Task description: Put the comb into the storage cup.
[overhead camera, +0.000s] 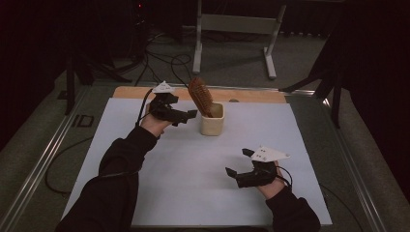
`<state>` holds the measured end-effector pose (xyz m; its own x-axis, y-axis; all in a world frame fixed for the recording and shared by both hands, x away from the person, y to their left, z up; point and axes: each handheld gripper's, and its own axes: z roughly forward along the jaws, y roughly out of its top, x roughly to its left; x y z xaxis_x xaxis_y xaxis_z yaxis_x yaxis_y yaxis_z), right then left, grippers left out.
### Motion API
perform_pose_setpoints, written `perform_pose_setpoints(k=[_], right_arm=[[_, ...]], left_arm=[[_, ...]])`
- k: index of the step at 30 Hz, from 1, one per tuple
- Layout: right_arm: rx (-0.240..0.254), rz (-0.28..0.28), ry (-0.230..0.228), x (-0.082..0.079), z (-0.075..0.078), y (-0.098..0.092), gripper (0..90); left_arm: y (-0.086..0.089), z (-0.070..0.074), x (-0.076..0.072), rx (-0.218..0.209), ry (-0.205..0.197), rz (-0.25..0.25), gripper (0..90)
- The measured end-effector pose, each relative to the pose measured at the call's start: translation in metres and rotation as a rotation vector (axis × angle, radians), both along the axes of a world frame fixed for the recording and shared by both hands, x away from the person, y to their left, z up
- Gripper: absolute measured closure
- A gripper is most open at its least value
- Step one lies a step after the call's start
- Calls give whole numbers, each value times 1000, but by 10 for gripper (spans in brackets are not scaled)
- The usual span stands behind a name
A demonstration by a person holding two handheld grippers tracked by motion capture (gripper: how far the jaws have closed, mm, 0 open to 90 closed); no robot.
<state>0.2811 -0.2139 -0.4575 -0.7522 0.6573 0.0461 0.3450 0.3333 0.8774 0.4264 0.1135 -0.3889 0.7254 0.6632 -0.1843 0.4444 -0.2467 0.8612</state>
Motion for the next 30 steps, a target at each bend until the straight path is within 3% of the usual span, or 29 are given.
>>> perform_pose_setpoints(k=[15, 21, 30], right_arm=[[-7, 2, 9, -3, -2, 1, 79], [-4, -2, 2, -4, -2, -2, 78], [-16, 2, -12, -5, -3, -2, 78]], left_arm=[[27, -1, -26, 25, -53, -41, 0], [40, -6, -38, -3, -58, -48, 0], [61, -14, -61, 0, -69, -70, 0]])
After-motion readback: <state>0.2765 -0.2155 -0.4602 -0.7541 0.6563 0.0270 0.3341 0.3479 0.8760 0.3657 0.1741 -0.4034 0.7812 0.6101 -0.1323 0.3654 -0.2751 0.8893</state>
